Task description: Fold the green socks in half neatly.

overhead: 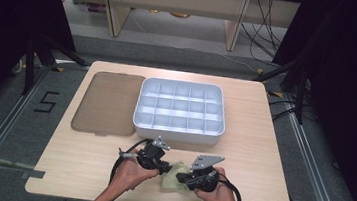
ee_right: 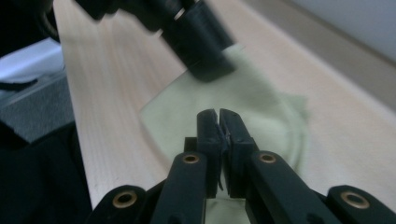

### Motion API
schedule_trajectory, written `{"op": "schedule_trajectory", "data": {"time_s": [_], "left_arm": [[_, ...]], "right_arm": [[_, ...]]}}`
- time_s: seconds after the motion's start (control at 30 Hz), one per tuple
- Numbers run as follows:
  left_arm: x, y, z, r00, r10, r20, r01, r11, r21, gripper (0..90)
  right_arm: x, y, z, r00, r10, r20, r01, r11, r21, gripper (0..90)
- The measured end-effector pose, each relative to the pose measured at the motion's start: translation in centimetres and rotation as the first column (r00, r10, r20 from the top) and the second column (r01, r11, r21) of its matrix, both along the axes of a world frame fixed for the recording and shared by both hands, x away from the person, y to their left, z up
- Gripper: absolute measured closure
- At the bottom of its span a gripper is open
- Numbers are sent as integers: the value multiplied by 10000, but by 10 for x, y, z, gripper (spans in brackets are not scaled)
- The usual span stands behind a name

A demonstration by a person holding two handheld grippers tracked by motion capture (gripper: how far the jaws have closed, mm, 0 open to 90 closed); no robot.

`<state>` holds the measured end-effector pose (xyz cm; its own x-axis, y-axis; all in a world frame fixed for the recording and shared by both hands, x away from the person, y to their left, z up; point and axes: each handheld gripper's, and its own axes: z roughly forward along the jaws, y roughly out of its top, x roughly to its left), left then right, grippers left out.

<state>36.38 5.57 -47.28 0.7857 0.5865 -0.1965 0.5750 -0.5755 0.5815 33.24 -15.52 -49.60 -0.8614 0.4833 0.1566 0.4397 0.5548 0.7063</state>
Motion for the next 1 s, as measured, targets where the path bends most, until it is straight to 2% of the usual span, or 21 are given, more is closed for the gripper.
{"op": "schedule_trajectory", "data": {"time_s": [0.03,0.07,0.17,0.23,0.27,0.3,0.33,0.37,0.4,0.43,0.53,0.6,0.63,0.67,0.73,0.83,0.87,0.9,0.93,0.97,1.0], "left_arm": [[-1,-1,0,10000,69,-8,-69,10000,-41,828],[-1,-1,0,10000,77,-50,-77,9999,-92,828],[-1,-2,0,9996,265,-37,-266,9994,-232,828],[0,0,1,9999,152,-54,-153,9998,-104,828],[0,0,0,9993,367,-73,-369,9988,-326,828],[0,0,0,9993,367,-73,-369,9988,-326,828],[2,2,1,9999,148,-31,-148,9998,-109,828],[1,1,1,9992,388,-71,-390,9987,-342,828],[1,1,1,9993,366,-94,-369,9987,-345,828],[2,2,2,9999,132,-41,-133,9999,-80,828],[1,2,2,9999,171,-25,-171,9998,-120,827],[1,1,1,9989,458,-85,-461,9982,-372,827],[1,1,1,9989,458,-85,-461,9982,-372,827],[3,4,2,9998,200,-33,-200,9997,-108,826],[3,4,3,9998,185,-40,-185,9998,-91,826],[3,4,3,9997,223,-34,-223,9997,-109,825],[1,3,2,9989,461,-64,-463,9983,-363,825],[1,3,2,9989,461,-64,-463,9983,-363,825],[1,3,2,9990,438,-68,-440,9985,-336,825],[2,5,3,9999,157,-41,-157,9999,-43,825],[1,3,2,9996,281,-51,-282,9994,-197,825]], "right_arm": [[0,0,0,10000,0,0,0,10000,0,877],[1,4,-6,10000,84,-33,-85,9993,-362,882],[2,6,-10,10000,71,-28,-72,9992,-396,886],[0,6,-7,9999,109,-19,-110,9989,-448,875],[-3,6,-6,9997,241,91,-238,9991,-347,874],[-3,6,-6,9997,241,91,-238,9991,-347,874],[-5,6,-5,9995,303,77,-300,9991,-305,874],[-6,6,-5,9991,434,37,-432,9985,-328,875],[-7,6,-6,9992,411,-27,-412,9983,-400,876],[-8,7,-9,9988,485,-57,-487,9979,-425,880],[-7,9,-7,9986,515,73,-512,9978,-428,871],[-7,10,-4,9979,604,221,-599,9979,-257,869],[-7,10,-4,9979,604,221,-599,9979,-257,869],[-10,13,-6,9976,685,71,-681,9968,-426,869],[-10,16,-10,9972,743,88,-738,9961,-492,871],[-9,16,-8,9966,808,140,-801,9957,-468,866],[-6,12,-1,9981,600,143,-598,9981,-120,866],[-6,12,-1,9981,600,143,-598,9981,-120,866],[-3,9,2,9984,458,328,-454,9989,-121,867],[-1,7,3,9983,337,484,-332,9994,-117,869],[7,1,6,9984,-138,556,142,9999,-69,873]]}}
